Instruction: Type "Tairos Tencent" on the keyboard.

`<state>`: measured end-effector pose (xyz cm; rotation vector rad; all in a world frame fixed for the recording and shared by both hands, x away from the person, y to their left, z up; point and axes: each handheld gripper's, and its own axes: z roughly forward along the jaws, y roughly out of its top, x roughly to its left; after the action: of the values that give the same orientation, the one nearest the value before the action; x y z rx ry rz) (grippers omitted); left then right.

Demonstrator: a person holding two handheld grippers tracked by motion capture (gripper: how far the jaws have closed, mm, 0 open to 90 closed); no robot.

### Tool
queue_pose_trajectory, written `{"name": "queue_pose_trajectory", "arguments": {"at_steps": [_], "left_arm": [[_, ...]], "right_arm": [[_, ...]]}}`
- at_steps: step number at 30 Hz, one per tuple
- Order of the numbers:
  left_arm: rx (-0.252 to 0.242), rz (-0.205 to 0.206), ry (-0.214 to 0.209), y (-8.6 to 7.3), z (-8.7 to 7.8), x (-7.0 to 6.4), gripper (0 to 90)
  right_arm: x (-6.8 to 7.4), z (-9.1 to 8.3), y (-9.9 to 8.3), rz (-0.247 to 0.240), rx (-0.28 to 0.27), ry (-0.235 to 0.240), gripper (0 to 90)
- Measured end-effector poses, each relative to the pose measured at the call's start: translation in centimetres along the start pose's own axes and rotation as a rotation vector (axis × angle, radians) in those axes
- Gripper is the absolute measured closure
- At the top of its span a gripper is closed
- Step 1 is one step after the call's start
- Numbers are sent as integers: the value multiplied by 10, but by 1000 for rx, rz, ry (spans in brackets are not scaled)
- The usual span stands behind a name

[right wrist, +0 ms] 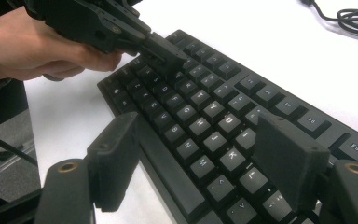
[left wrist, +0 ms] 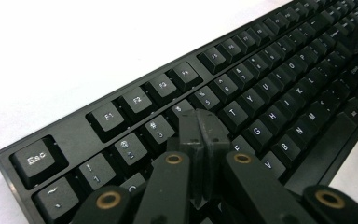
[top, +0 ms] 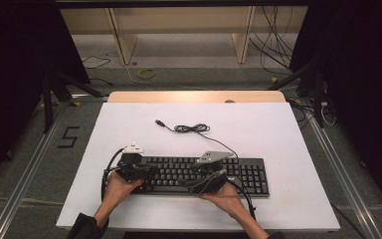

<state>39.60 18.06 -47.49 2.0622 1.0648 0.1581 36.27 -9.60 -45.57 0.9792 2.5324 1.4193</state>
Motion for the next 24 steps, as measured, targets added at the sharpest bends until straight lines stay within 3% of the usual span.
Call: {"name": "queue_pose_trajectory", "arguments": {"at_steps": [13,17,24], "left_arm": [[29,2,12,0,4,-2,893],[16,3,10,0,2,-2,889],[-14,-10,-10,1,-5,-3,801]], "right_arm": [[0,1,0,2,4,-3,321],[0,1,0,3,1,-4,322],[-1,0,0,5,-3,-8,323]]}}
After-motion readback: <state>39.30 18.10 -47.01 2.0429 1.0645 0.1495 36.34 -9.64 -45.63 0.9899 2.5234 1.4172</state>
